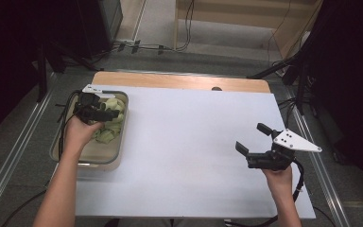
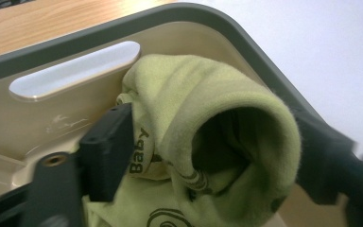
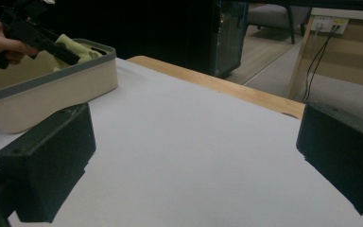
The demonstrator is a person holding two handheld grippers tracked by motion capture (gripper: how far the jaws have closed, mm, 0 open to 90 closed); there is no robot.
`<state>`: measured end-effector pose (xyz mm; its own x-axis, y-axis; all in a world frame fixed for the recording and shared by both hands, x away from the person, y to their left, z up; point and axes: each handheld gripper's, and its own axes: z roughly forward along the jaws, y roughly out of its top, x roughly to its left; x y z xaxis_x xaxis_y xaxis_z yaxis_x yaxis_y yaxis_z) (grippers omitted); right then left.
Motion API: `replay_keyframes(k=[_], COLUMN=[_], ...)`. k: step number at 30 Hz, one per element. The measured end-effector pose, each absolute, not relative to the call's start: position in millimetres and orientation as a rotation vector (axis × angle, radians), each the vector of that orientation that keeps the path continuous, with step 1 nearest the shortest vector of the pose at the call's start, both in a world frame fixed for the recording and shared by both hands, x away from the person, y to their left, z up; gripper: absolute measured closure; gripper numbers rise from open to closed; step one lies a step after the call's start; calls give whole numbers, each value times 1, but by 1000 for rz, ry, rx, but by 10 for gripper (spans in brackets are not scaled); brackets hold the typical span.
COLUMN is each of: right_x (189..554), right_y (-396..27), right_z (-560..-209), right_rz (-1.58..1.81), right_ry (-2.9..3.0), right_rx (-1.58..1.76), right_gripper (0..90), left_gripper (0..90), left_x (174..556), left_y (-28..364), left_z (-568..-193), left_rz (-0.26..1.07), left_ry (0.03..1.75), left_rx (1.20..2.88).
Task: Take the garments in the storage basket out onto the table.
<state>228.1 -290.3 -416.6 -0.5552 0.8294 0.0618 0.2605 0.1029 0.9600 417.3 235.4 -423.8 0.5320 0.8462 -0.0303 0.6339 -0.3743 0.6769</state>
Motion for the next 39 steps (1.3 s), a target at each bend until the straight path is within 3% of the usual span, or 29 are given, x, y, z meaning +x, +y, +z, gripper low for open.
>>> replay_keyframes(k=[13,22,29,39], right_x=[228,227,227,227], right_y=[-291,-290,-291,-290], right_z=[-416,-416,-416,-417], right_rz=[1469,1475,1469,1456], right_ry=[1880,1876,1875,1887], right_rx=[1062,1055,1057,1059], right_gripper=[0,0,0,0], left_gripper=[451,455,655,723], left_x=[419,421,421,419], left_y=[237,234,234,235], left_z=[-426,-430,-431,-428], left_rz=[416,390,398,415], left_ry=[1237,1280,1264,1192], left_rx=[2129,2138,2134,2149])
